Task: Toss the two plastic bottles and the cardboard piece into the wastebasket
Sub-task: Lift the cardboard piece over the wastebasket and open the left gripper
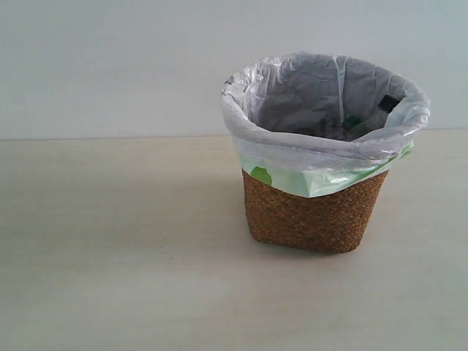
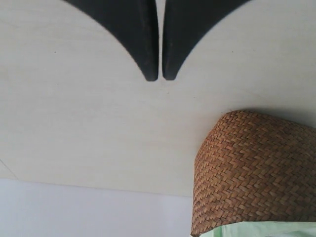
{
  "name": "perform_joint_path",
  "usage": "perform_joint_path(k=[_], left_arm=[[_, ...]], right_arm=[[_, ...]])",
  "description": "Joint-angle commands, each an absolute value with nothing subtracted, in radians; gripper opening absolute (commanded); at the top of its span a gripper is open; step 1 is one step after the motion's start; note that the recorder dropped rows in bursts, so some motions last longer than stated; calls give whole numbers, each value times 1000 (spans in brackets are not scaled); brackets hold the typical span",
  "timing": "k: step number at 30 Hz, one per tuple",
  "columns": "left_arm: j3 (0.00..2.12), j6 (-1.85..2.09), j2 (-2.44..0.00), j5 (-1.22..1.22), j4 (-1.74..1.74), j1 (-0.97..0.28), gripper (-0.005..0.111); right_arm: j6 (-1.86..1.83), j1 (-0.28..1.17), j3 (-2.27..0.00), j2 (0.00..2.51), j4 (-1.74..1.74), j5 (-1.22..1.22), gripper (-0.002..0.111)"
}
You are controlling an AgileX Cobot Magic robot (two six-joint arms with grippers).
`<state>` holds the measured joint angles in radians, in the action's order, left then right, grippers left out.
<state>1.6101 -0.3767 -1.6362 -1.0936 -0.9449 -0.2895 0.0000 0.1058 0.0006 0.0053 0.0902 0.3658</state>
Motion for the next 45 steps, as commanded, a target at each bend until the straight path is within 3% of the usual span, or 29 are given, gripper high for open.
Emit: perform_joint_path(k=[1,6,13,15,20,21,29,32,34,36,37,38,45], left_arm=[[1615,-325,-1676,-1023,-687,-278,4],[1615,51,-1775,-882,-8,-287,4],[1754,790,-1802,-585,1082,-432,8],[1840,882,-1814,-570,1154,-476,23],[1907,735,-1865,-550,1005,-533,103],[1907,657,-1875,-549,945,-533,109],[1907,526,-1891,-583,740,-533,101],[1907,526,-1867,-599,692,-533,92],[1907,526,-1845,-646,659,-533,78],[1907,526,-1808,-762,606,-533,43],[1907,530,-1787,-846,543,-533,12],[1907,536,-1776,-889,500,-533,5],[1835,489,-1632,-912,371,-528,4]], right_arm=[[0,101,0,0,91,360,0],[0,101,0,0,89,360,0],[0,101,0,0,89,360,0],[0,101,0,0,89,360,0],[0,101,0,0,89,360,0],[0,101,0,0,89,360,0],[0,101,0,0,89,360,0],[0,101,0,0,89,360,0],[0,101,0,0,89,360,0],[0,101,0,0,89,360,0],[0,101,0,0,89,360,0],[0,101,0,0,89,360,0],[0,101,0,0,89,360,0]])
